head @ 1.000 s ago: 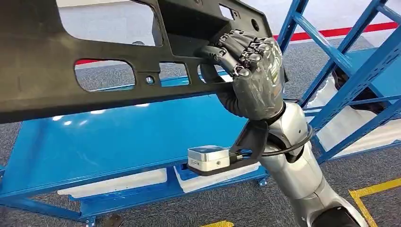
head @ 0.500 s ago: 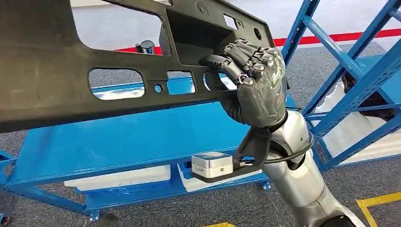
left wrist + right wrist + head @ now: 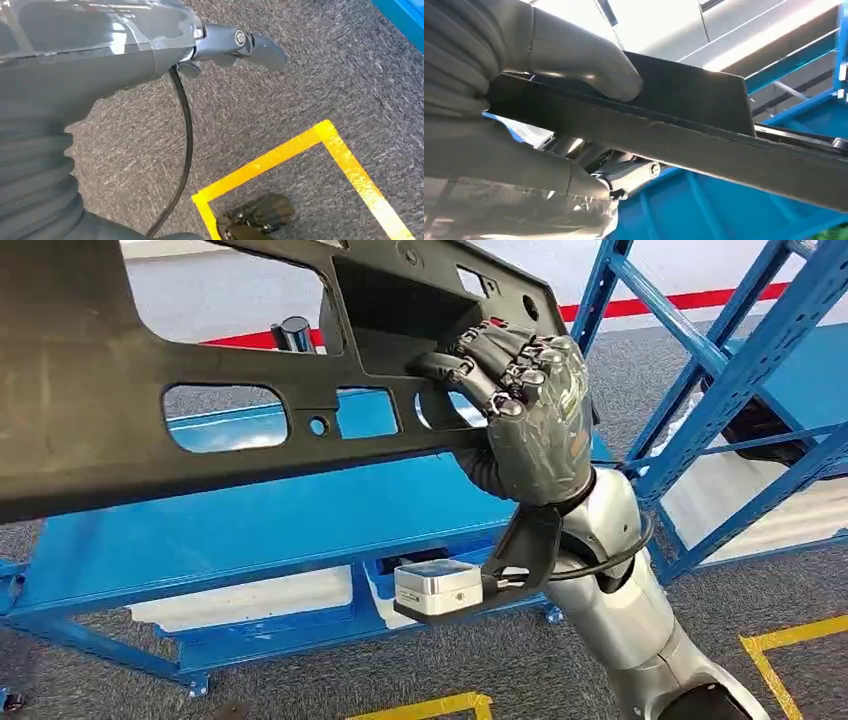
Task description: Take the parts from the cabinet and place them on the table.
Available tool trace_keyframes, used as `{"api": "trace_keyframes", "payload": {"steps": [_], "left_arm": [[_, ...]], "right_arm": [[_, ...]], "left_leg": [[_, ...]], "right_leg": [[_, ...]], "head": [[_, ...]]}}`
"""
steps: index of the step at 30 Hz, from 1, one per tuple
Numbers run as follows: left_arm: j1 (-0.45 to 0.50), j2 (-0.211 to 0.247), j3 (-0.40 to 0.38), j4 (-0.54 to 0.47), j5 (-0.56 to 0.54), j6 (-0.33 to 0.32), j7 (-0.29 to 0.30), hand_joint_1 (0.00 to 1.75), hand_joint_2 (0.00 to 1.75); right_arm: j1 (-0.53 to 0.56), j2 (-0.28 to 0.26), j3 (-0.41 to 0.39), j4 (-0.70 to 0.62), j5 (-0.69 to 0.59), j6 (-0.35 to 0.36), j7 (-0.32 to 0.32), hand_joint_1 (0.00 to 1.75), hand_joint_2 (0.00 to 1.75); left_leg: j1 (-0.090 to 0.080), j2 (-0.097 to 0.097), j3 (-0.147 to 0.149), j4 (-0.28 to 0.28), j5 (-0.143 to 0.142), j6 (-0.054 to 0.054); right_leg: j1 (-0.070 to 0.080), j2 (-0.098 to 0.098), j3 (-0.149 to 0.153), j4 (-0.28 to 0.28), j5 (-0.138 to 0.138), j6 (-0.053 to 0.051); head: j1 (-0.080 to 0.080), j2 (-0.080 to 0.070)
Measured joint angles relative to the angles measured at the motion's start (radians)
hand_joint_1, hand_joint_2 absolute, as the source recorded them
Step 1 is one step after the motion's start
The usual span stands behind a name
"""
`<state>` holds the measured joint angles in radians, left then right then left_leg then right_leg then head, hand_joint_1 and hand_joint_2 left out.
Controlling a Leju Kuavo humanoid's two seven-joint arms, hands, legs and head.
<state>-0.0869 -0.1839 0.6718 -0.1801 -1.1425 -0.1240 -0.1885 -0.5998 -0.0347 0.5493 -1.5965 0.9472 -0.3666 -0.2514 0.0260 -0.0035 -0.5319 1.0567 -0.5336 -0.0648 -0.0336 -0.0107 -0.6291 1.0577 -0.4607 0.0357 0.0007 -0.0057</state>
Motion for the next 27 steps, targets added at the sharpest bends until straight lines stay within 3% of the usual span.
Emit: {"api": "trace_keyframes", "payload": {"steps": [3,4,5,6,8,9,10,11,13,14,15,18,19,20,21,23,24,25,26,27], "left_arm": [[0.004,0.000,0.000,0.000,-0.001,0.000,0.005,0.00,1.75],[0.003,0.000,0.000,0.000,-0.003,0.001,0.007,0.00,1.75],[0.001,0.000,0.000,0.000,-0.004,0.001,0.008,0.00,1.75],[0.000,0.000,0.000,0.000,-0.005,0.002,0.010,0.00,1.75],[0.000,0.001,0.002,0.000,-0.006,0.004,0.014,0.00,1.75],[0.000,0.001,0.002,0.000,-0.007,0.004,0.014,0.00,1.75],[0.000,0.001,0.002,0.000,-0.007,0.004,0.015,0.00,1.75],[0.000,0.001,0.002,0.000,-0.007,0.004,0.015,0.00,1.75],[0.000,0.001,0.003,0.000,-0.007,0.004,0.015,0.00,1.75],[0.000,0.001,0.003,0.000,-0.008,0.004,0.015,0.00,1.75],[-0.001,0.001,0.004,0.000,-0.009,0.004,0.015,0.00,1.75],[-0.003,0.001,0.006,0.000,-0.010,0.003,0.015,0.00,1.75],[-0.001,0.001,0.007,0.000,-0.013,0.002,0.015,0.00,1.75],[0.000,0.001,0.006,0.000,-0.014,0.001,0.015,0.00,1.75],[0.000,0.001,0.006,0.000,-0.014,0.000,0.015,0.00,1.75],[0.000,0.003,0.007,0.000,-0.016,0.000,0.015,0.00,1.75],[0.000,0.004,0.007,0.000,-0.016,0.000,0.015,0.00,1.75],[0.000,0.005,0.007,0.000,-0.017,0.000,0.015,0.00,1.75],[0.000,0.005,0.007,0.000,-0.018,0.000,0.015,0.00,1.75],[0.000,0.005,0.007,0.000,-0.019,0.000,0.015,0.00,1.75]], "right_arm": [[0.001,0.001,0.000,-0.001,0.000,0.000,0.000,1.75,1.75],[0.002,0.000,0.000,-0.001,0.000,0.000,0.001,1.75,1.75],[0.003,0.000,-0.001,-0.003,0.000,0.000,0.002,1.75,1.75],[0.002,0.001,-0.002,-0.003,0.001,0.000,0.003,1.75,1.75],[0.005,0.000,-0.003,-0.003,0.001,0.000,0.003,1.75,1.75],[0.010,0.000,-0.004,-0.003,0.001,0.000,0.003,1.75,1.75],[0.015,0.001,-0.005,-0.003,0.002,0.000,0.003,1.75,1.75],[0.017,0.001,-0.006,-0.003,0.002,0.000,0.003,1.75,1.75],[0.017,0.002,-0.010,-0.003,0.002,0.000,0.003,1.75,1.75],[0.016,0.003,-0.012,-0.004,0.002,-0.001,0.003,1.75,1.75],[0.016,0.006,-0.014,-0.005,0.003,-0.001,0.003,1.75,1.75],[0.017,0.010,-0.016,-0.006,0.003,0.000,0.003,1.75,1.75],[0.021,0.011,-0.017,-0.006,0.003,0.001,0.003,1.75,1.75],[0.020,0.013,-0.016,-0.006,0.003,0.001,0.003,1.75,1.75],[0.020,0.016,-0.016,-0.006,0.004,0.001,0.003,1.75,1.75],[0.023,0.019,-0.017,-0.006,0.004,0.001,0.004,1.75,1.75],[0.025,0.019,-0.017,-0.006,0.005,0.001,0.003,1.75,1.75],[0.029,0.019,-0.017,-0.006,0.005,0.001,0.003,1.75,1.75],[0.032,0.019,-0.017,-0.006,0.005,0.002,0.003,1.75,1.75],[0.034,0.019,-0.017,-0.006,0.005,0.001,0.003,1.75,1.75]], "left_leg": [[-0.002,-0.004,-0.018,0.008,0.007,0.017],[0.002,-0.002,-0.026,0.004,0.016,0.032],[-0.001,0.000,-0.033,0.005,0.023,0.042],[-0.002,0.000,-0.044,0.005,0.030,0.054],[-0.009,0.000,-0.065,0.005,0.045,0.064],[-0.013,0.000,-0.076,0.006,0.053,0.067],[-0.016,0.000,-0.086,0.006,0.060,0.068],[-0.019,0.000,-0.095,0.006,0.067,0.068],[-0.026,-0.003,-0.109,0.006,0.080,0.068],[-0.024,-0.002,-0.112,0.006,0.085,0.067],[-0.030,-0.003,-0.119,0.006,0.091,0.063],[-0.024,-0.002,-0.126,0.003,0.115,0.047],[-0.030,-0.003,-0.129,0.005,0.114,0.040],[-0.025,-0.004,-0.138,0.019,0.086,0.036],[-0.024,-0.003,-0.150,0.059,0.034,0.035],[-0.019,-0.003,-0.182,0.201,-0.068,0.029],[-0.015,-0.003,-0.192,0.263,-0.091,0.024],[-0.010,-0.003,-0.188,0.294,-0.084,0.020],[-0.004,-0.003,-0.166,0.281,-0.054,0.014],[0.003,-0.002,-0.125,0.227,-0.014,0.007]], "right_leg": [[0.003,0.000,-0.001,-0.004,0.019,0.019],[0.000,0.000,-0.006,-0.001,0.012,0.021],[0.001,0.001,-0.015,0.017,-0.021,0.021],[0.004,0.002,-0.033,0.073,-0.076,0.020],[0.008,0.002,-0.079,0.221,-0.164,0.020],[0.011,0.003,-0.090,0.273,-0.180,0.017],[0.014,0.003,-0.081,0.281,-0.171,0.014],[0.017,0.003,-0.056,0.252,-0.146,0.010],[0.028,0.005,0.049,0.096,-0.078,-0.006],[0.038,0.010,0.096,0.021,-0.075,-0.021],[0.043,0.010,0.120,-0.017,-0.088,-0.031],[0.049,0.011,0.108,-0.022,-0.077,-0.035],[0.029,0.009,0.098,-0.036,-0.062,-0.042],[0.027,0.005,0.090,-0.037,-0.052,-0.039],[0.025,0.005,0.079,-0.036,-0.044,-0.046],[0.024,0.004,0.058,-0.036,-0.026,-0.050],[0.023,0.003,0.047,-0.035,-0.017,-0.049],[0.021,0.002,0.034,-0.034,-0.006,-0.047],[0.017,0.002,0.021,-0.033,0.003,-0.043],[0.012,0.002,0.008,-0.030,0.011,-0.036]], "head": [[0.005,0.000],[0.005,0.000],[0.007,0.000],[0.011,0.000],[0.023,0.000],[0.024,0.000],[0.025,0.000],[0.028,0.000],[0.034,0.000],[0.036,0.000],[0.033,0.000],[0.035,0.000],[0.034,0.000],[0.034,0.000],[0.026,0.000],[0.016,0.000],[0.014,0.000],[0.013,0.000],[0.012,0.000],[0.011,0.000]]}}
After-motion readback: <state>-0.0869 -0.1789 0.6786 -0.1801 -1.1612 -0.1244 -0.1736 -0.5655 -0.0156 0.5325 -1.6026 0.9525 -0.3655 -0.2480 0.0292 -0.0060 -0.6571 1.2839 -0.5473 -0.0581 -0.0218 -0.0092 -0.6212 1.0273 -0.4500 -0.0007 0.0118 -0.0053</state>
